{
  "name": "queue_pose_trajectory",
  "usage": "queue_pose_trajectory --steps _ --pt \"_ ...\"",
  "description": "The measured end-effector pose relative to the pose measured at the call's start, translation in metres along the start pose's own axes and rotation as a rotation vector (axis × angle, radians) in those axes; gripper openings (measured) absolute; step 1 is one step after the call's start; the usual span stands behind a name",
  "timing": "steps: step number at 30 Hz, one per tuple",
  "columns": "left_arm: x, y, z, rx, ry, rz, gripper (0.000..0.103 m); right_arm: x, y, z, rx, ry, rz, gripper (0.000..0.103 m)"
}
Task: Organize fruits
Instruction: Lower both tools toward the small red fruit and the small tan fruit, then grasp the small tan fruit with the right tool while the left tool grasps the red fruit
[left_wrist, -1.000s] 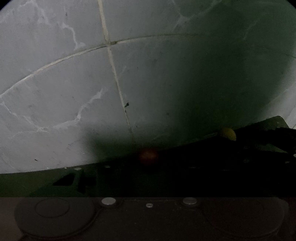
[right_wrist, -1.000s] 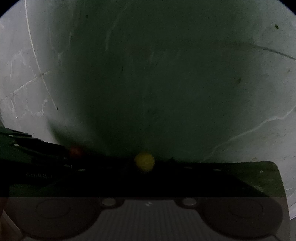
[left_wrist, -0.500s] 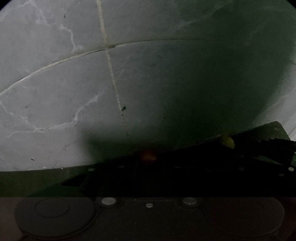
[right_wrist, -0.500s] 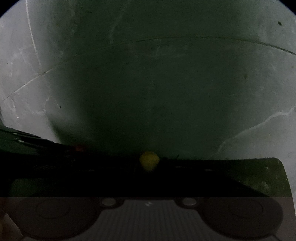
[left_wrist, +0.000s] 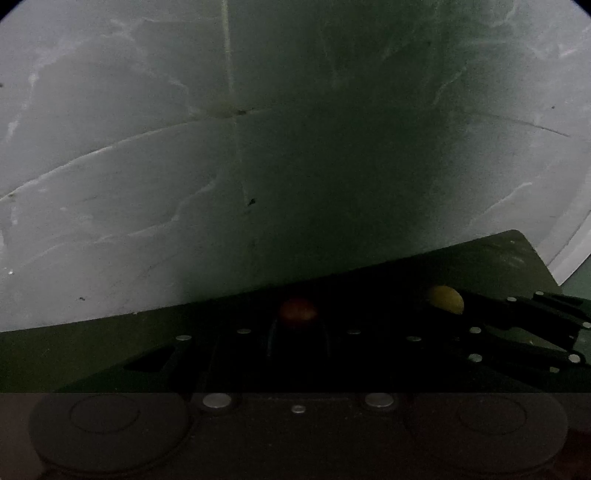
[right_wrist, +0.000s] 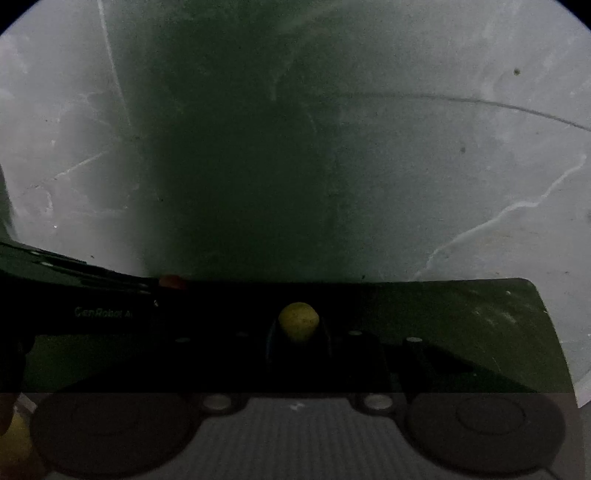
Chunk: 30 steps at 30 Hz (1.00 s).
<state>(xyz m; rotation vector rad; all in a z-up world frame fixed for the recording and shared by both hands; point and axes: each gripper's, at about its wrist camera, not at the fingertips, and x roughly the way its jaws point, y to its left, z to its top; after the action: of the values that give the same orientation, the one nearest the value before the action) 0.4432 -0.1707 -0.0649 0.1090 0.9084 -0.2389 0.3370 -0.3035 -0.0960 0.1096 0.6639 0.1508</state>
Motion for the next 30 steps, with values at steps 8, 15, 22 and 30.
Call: queue_pose_trajectory --steps 8,15,22,30 --pt "-0.033 0.012 -0.01 0.014 -0.017 -0.021 0.025 -0.034 0.019 -0.004 0.011 -0.029 -0.029 0.028" --pt "-0.073 0.017 -0.022 0.025 -0.03 -0.028 0.025 -0.064 0.045 -0.018 0.03 -0.04 -0.03 0.028" --pt "-0.102 0.032 -0.044 0.038 -0.043 -0.046 0.025 -0.088 0.074 -0.035 0.038 -0.035 -0.027 0.028" --pt "-0.129 0.049 -0.072 0.042 -0.041 -0.066 0.025 -0.11 0.107 -0.05 0.019 -0.025 -0.031 0.028"
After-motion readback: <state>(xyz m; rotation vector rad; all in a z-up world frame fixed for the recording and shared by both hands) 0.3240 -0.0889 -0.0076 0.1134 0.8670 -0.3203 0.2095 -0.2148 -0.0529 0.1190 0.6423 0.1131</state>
